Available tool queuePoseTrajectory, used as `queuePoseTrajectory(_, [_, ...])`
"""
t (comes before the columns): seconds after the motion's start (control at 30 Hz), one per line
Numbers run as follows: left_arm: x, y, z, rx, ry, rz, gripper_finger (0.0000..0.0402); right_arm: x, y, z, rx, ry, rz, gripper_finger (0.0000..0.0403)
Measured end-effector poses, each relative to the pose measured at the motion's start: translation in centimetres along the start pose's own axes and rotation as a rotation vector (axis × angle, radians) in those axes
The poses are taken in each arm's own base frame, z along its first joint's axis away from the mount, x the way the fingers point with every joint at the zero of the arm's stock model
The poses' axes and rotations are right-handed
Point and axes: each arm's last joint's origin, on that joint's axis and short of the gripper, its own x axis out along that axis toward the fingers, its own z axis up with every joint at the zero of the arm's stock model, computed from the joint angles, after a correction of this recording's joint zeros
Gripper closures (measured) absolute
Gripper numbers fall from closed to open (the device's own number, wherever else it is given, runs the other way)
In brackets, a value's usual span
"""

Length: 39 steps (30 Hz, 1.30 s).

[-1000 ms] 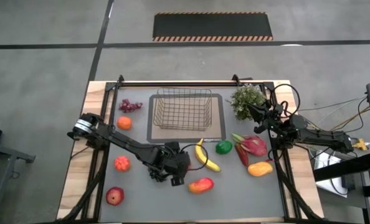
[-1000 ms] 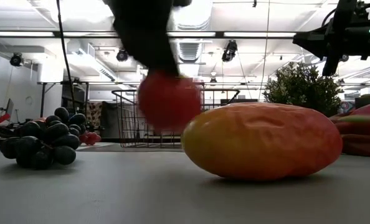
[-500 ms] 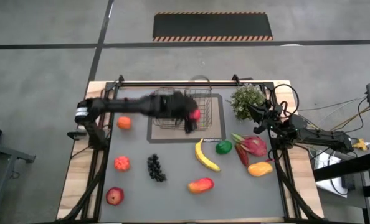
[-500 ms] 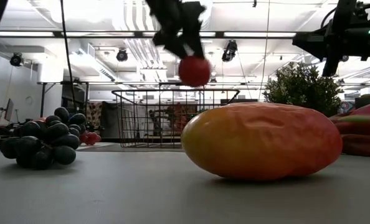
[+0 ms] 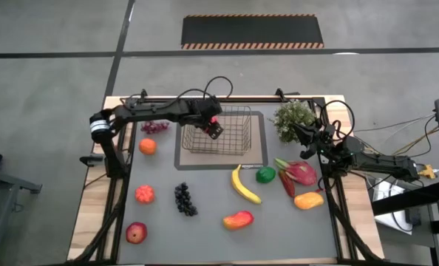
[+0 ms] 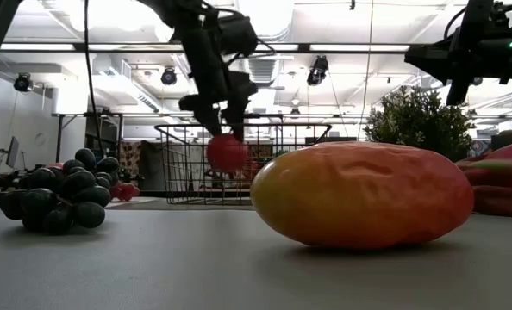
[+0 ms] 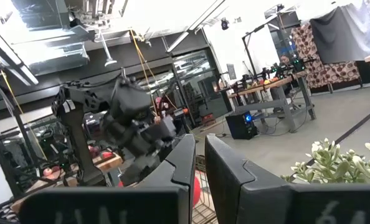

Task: Build produce basket
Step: Put the apple into the wire basket

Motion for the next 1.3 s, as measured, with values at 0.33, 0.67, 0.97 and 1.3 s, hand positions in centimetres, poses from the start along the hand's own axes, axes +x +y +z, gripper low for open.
queuePoseTrajectory(0.33, [2.7, 0.0, -1.3, -0.052, -0.078, 0.0, 0.0133, 0.0, 0.0, 0.0, 0.002, -0.001, 0.0, 0.0376])
queuePoseTrajectory(0.67, [4.6, -0.2, -1.7, 0.012, -0.066, 0.065, 0.0133, 0.0, 0.0, 0.0, 0.001, 0.002, -0.001, 0.0376])
queuePoseTrajectory(0.97, [5.6, -0.4, -1.9, 0.032, -0.054, 0.071, 0.0132, 0.0, 0.0, 0.1, 0.002, 0.001, 0.0, 0.0376])
queuePoseTrajectory(1.3, [5.7, -0.4, -1.9, 0.04, -0.054, 0.073, 0.0132, 0.0, 0.0, 0.1, 0.002, -0.001, 0.0, 0.0376])
